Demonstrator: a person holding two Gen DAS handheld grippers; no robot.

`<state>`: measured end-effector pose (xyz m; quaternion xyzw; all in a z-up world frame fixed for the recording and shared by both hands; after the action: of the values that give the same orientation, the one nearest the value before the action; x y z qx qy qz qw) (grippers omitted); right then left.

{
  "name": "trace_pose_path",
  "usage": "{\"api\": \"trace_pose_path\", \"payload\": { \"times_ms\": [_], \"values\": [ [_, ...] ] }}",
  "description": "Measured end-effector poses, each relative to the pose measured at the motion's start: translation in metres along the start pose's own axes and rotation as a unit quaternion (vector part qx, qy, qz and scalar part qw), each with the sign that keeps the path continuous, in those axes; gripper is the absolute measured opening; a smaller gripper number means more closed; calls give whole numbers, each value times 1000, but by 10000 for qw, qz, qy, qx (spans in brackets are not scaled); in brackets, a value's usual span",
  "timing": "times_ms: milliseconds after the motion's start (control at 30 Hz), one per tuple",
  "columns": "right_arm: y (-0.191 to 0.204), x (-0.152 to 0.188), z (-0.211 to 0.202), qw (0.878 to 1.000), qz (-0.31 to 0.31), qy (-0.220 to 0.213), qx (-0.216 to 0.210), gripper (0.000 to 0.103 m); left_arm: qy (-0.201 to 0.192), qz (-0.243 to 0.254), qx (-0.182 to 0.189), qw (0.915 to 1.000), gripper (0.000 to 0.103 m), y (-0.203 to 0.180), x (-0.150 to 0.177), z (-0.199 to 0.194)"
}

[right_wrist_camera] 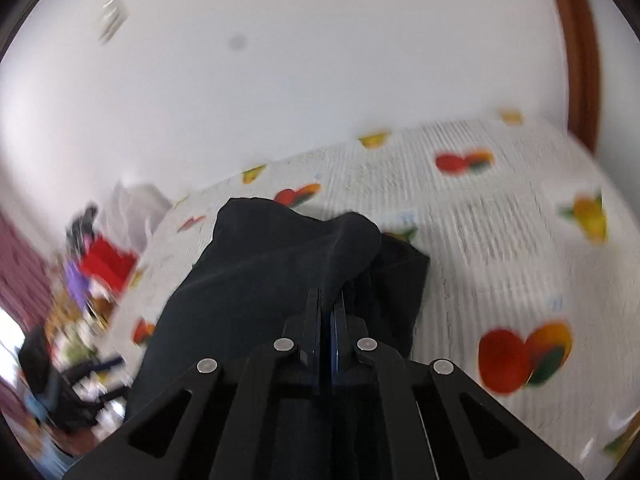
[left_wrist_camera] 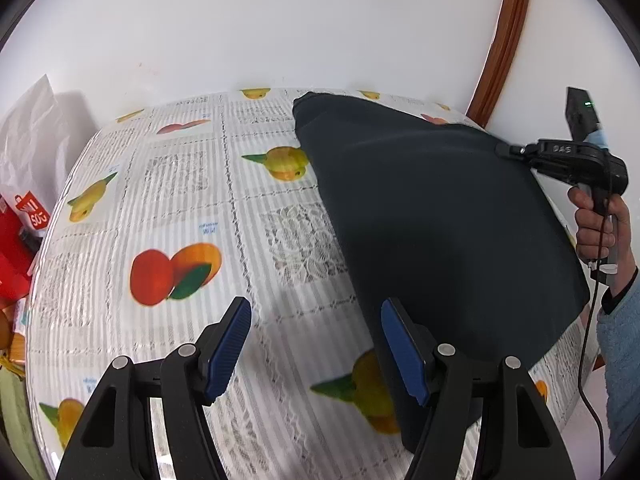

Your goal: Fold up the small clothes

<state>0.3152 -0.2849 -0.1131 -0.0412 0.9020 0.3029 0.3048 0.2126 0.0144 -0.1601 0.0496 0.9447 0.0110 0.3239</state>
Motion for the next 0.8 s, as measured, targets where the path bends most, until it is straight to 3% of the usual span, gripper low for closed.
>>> {"api": "trace_pose_path", "payload": {
  "times_ms": [67,167,200,300,333,400,500,533,600,667,800],
  "values": [
    [0,7,6,9991,39,289,322,5,-7,-12,-7,10000,66,0,2,-4],
    [9,19,-13,9988,-110,55,474,9,-102,41,30,9999,66,-2,6,-14],
    [11,24,-20,9990,-106,21,438,12,-127,61,26,9999,66,-4,8,-17],
    [13,44,-37,9992,-35,44,384,36,-152,38,81,9998,66,-8,15,-24],
    [12,52,-43,9992,-56,92,382,37,-159,19,98,9998,66,-9,18,-26],
    [11,67,-44,9992,-1,128,368,37,-132,-18,143,9998,66,-12,26,-27],
    [11,83,-43,9992,-109,162,358,6,-68,-13,116,9999,66,-16,34,-28],
    [16,87,-52,9982,-427,-183,381,3,-75,-9,102,9999,66,-17,36,-30],
    [14,91,-66,9948,-670,-728,225,3,-82,-33,100,9999,66,-17,41,-36],
    [-4,93,-63,9972,71,-741,106,3,-101,-20,70,9999,66,-17,43,-41],
    [-10,97,-64,9942,388,-927,381,4,-158,17,-15,9999,66,-13,47,-51]
  ]
}}
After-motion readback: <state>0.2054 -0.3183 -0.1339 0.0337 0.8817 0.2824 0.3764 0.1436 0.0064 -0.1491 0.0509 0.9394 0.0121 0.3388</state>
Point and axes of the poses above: each gripper's, at about its wrist camera, not at the fingertips, and z roughly the way its jaws point, y to its left, x to its underside, the point moved 1 cm from there along z, roughly the way its jaws point, and after that the axes turned 11 degrees about -x, right-handed, at the moved point
